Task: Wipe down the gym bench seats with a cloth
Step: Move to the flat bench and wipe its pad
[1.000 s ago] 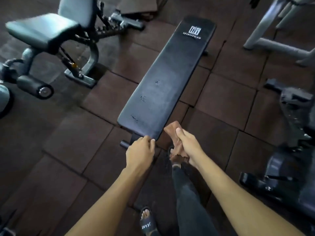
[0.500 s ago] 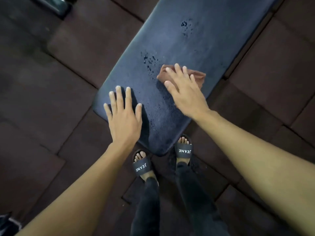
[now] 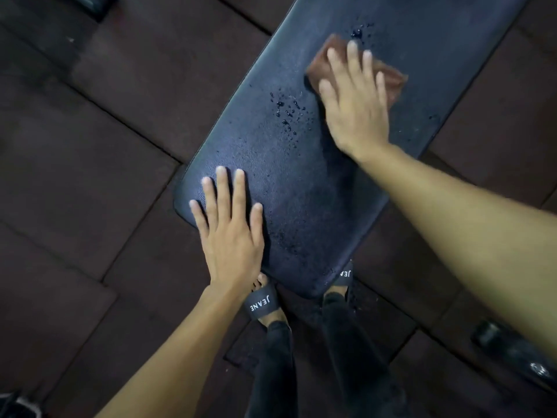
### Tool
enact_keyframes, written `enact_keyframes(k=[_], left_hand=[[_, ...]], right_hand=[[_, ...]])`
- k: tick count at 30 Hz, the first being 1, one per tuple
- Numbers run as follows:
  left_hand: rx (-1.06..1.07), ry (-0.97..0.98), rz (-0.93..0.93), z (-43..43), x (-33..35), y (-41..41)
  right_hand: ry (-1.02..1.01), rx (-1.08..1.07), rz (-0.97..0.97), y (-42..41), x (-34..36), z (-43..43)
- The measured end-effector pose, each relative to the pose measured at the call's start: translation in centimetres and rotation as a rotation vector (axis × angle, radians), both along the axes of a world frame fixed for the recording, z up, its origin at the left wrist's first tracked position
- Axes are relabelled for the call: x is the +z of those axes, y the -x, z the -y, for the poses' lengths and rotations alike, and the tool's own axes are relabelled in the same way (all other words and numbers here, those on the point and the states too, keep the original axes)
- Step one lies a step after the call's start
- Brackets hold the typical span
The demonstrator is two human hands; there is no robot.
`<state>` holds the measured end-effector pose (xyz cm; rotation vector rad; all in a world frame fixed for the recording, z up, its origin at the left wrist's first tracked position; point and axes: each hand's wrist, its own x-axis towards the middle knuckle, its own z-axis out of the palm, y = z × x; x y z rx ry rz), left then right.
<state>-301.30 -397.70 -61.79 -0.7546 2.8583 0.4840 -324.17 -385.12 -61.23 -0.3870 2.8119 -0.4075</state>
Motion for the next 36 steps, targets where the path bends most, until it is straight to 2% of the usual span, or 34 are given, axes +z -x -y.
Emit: enact_keyframes(k=[2, 4, 6, 8, 10, 13, 15, 17, 18, 19, 20, 21, 23, 25, 27, 32, 36], left_hand=[[0.109, 0.009, -0.004, 0.7, -0.6, 0.2], [0.153, 0.016, -0.009, 0.8, -0.9, 0.2], [0.148, 0.022, -0.028, 0.5, -0.9, 0.3], [0.147, 0.022, -0.042, 0.4, -0.9, 0.3], [0.167, 0.006, -0.051, 0.5, -0.9, 0.4], [0.24, -0.066, -0.13, 0.4, -0.4, 1.3], [0.333, -0.099, -0.235, 0.2, 0.6, 2.4], [0.411, -0.083, -0.343, 0.0, 1.7, 4.3], [0.418, -0.076, -0.386, -0.1, 2.2, 5.6], [0.404, -0.069, -0.413, -0.4, 2.7, 7.2], [0.382, -0.061, -0.406, -0.9, 3.1, 9.0], [0.355, -0.046, -0.356, -1.4, 3.2, 10.9], [0.321, -0.026, -0.176, -2.9, 2.8, 14.6], [0.358, -0.021, -0.015, -4.0, 1.8, 17.3], [0.389, 0.047, 0.068, -4.2, 0.4, 18.3], [0.2, 0.193, 0.037, -2.3, -0.8, 13.0], [0.18, 0.221, 0.048, -0.9, -0.7, 5.4]], right_hand=[[-0.028, 0.061, -0.051, -1.0, -0.3, 3.5], [-0.016, 0.31, -0.109, -6.3, -0.4, 4.1], [0.0, 0.548, -0.089, -11.6, 0.2, 1.0], [-0.01, 0.633, -0.053, -12.0, 0.7, -2.6], [-0.015, 0.502, -0.041, -8.2, 0.3, -3.1], [-0.026, 0.153, -0.041, -3.4, 0.0, 2.2], [0.006, 0.133, -0.024, -4.1, 0.1, 6.3], [0.173, 0.227, 0.103, -5.8, 0.7, 7.9], [0.323, 0.185, 0.221, -5.9, 1.3, 7.5], [0.515, 0.059, 0.307, -5.5, 2.0, 6.6], [0.644, -0.09, 0.292, -4.8, 2.6, 5.4], [0.665, -0.212, 0.233, -4.2, 3.1, 4.0], [0.442, -0.265, 0.137, -3.7, 3.0, 0.6], [0.193, -0.203, 0.153, -4.1, 2.2, -2.8], [0.065, -0.106, 0.157, -4.8, 1.0, -4.9], [0.008, -0.043, 0.112, -4.9, -0.1, -5.4], [-0.002, -0.031, 0.138, -4.9, 0.1, -5.5]])
